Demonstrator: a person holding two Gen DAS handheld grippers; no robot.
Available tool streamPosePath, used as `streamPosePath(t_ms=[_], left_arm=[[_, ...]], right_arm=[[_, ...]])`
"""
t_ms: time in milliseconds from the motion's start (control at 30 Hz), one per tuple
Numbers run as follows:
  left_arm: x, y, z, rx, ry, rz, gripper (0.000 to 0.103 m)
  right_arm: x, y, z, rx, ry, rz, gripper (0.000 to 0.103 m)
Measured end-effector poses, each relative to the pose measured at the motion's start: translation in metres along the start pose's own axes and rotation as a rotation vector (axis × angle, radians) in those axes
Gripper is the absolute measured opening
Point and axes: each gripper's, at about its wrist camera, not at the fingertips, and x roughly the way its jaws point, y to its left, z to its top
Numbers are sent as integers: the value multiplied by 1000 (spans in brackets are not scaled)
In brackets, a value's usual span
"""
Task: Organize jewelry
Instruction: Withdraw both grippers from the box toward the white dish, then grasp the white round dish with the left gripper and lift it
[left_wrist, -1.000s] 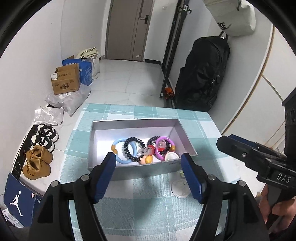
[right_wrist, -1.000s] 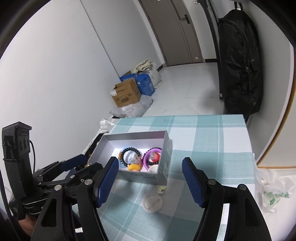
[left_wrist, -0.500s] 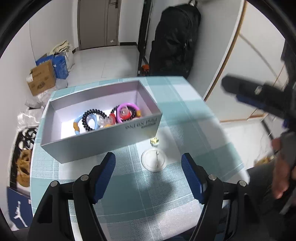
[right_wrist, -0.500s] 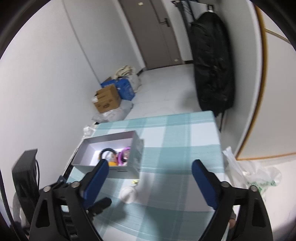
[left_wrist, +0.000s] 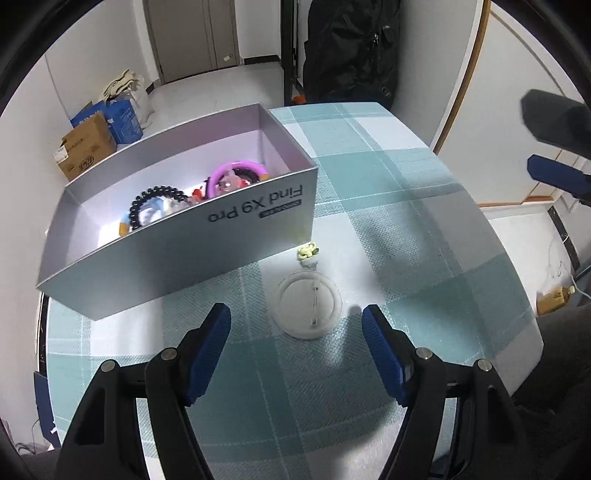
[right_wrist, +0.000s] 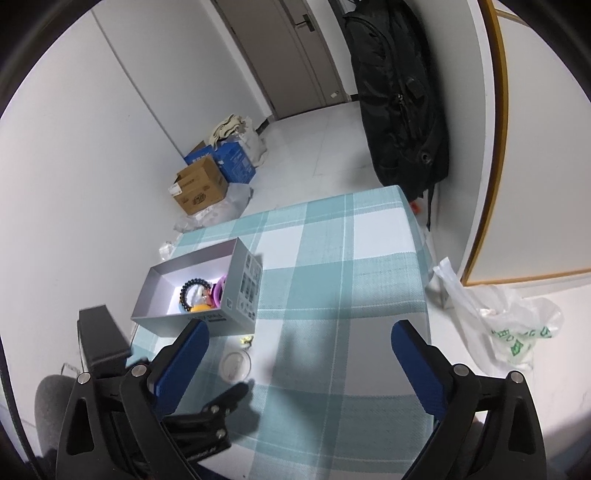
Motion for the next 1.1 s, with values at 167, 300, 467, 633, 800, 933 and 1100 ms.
streamPosePath(t_ms=[167, 300, 467, 633, 800, 933, 1100], left_arm=[[5, 0, 3, 7, 8, 12, 69], [5, 2, 3, -4, 6, -12, 66], [4, -4, 5, 33, 2, -48, 38], [5, 1, 8, 8, 12, -97, 38], [-4, 8, 7, -3, -10, -131, 38], [-23, 22, 13, -37, -73, -153, 38], [-52, 44, 16, -108, -171, -192, 38]], right_arm=[[-5, 0, -2, -5, -5, -3, 100], [-3, -3, -1, 4, 1, -10, 100], [5, -3, -3, 10, 25, -18, 100], [12, -3, -6, 4, 39, -38, 100], [21, -4, -9, 16, 62, -47, 100], [27, -4, -10, 25, 74, -70, 100], [37, -1, -14, 34, 98, -69, 100]])
